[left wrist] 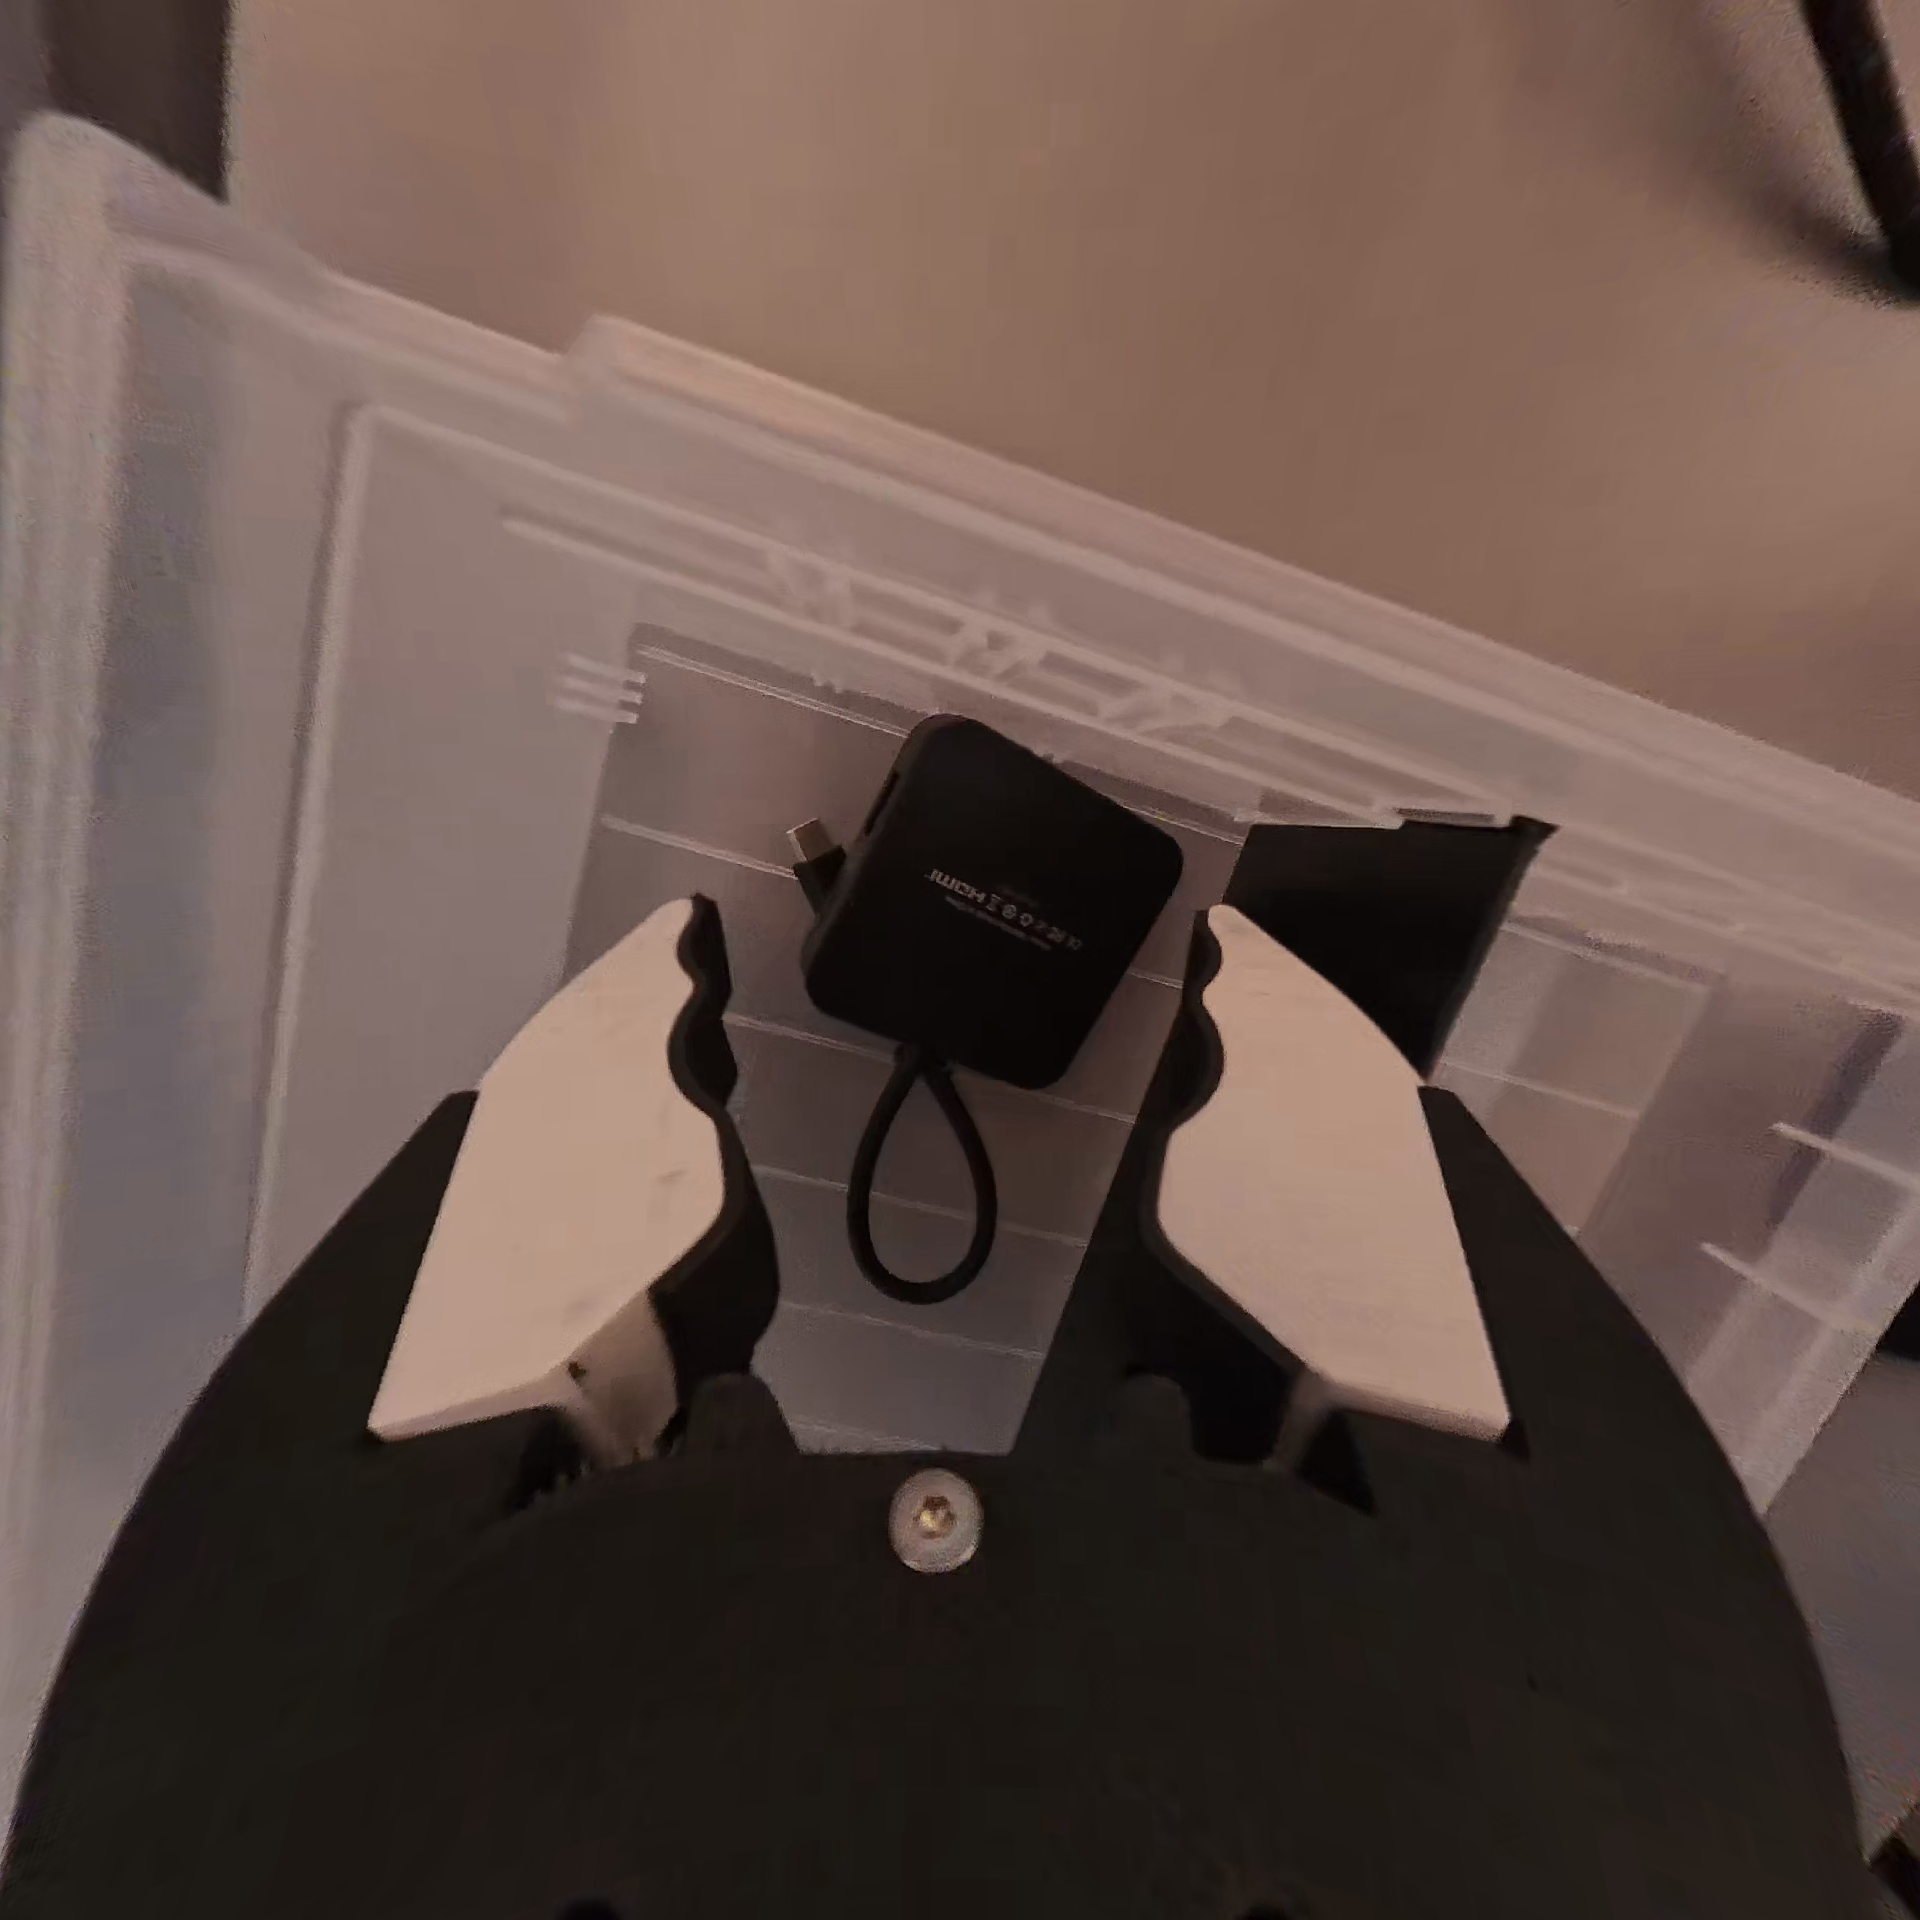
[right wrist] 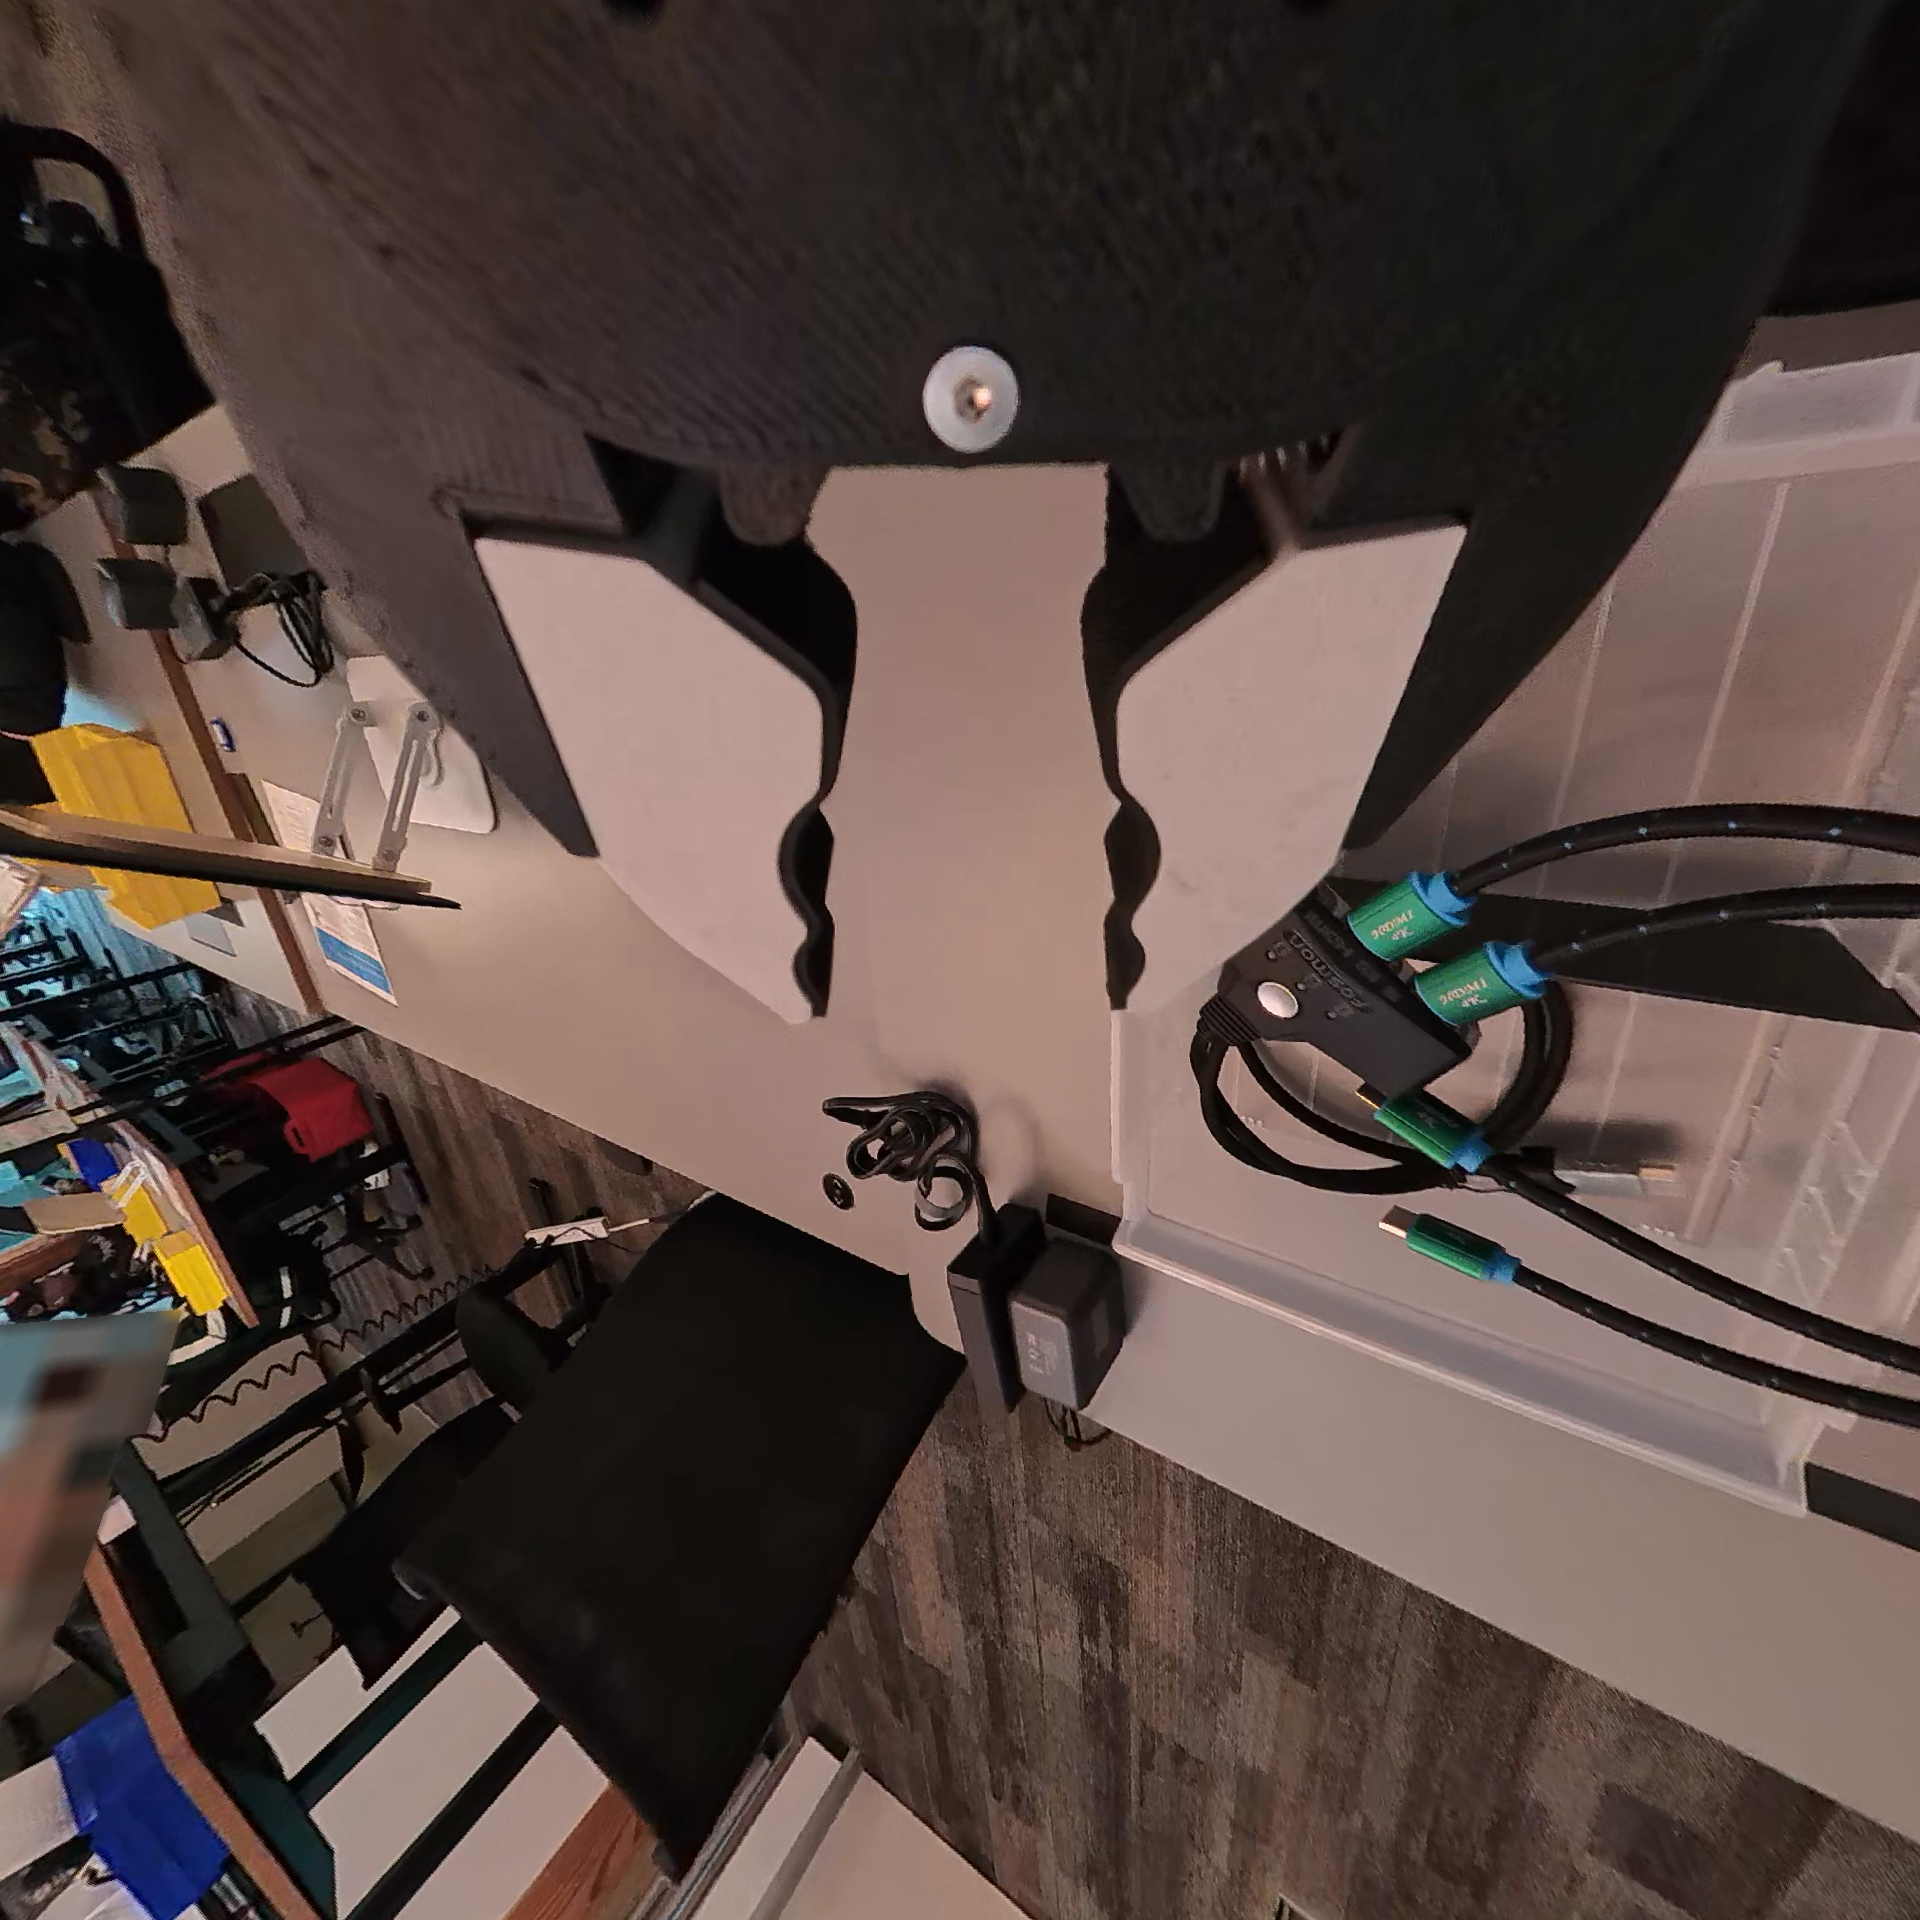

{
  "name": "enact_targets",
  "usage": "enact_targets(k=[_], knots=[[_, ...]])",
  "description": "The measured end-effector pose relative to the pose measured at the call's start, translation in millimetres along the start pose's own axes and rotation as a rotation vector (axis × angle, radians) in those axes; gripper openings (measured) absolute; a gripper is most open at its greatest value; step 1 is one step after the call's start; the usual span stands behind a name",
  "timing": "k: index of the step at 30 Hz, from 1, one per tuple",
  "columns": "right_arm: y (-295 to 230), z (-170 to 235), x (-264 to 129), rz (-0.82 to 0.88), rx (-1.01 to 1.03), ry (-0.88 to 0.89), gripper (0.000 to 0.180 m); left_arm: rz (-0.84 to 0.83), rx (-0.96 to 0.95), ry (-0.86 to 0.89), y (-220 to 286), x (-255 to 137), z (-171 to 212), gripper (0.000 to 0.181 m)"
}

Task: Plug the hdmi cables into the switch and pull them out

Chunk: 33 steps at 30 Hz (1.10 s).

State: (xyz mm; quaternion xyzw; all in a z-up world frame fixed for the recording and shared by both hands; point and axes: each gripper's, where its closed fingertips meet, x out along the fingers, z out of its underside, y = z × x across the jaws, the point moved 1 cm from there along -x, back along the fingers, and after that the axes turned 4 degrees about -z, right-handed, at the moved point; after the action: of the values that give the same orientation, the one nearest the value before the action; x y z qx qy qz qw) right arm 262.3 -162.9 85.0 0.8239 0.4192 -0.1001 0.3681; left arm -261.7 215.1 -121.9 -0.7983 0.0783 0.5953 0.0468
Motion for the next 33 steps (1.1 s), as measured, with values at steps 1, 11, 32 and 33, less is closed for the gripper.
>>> enact_targets(k=[1, 11, 32, 33], knots=[[-1, 1, 2, 0.004, -0.014, -0.011, 0.051, 0.01, 0.013, -0.016, 0, 5, 2, 0.085], [-16, -6, 11, 0.019, -0.128, -0.057, 0.051, 0.004, 0.062, -0.026, -9, 16, 17, 0.07], [-33, -8, 17, -0.024, -0.235, -0.079, 0.051, -0.299, -0.043, -0.124, -36, -7, 38, 0.074], [-32, -8, 17, -0.023, -0.236, -0.079, 0.051, -0.313, -0.051, -0.092, -35, -16, 34, 0.074]])
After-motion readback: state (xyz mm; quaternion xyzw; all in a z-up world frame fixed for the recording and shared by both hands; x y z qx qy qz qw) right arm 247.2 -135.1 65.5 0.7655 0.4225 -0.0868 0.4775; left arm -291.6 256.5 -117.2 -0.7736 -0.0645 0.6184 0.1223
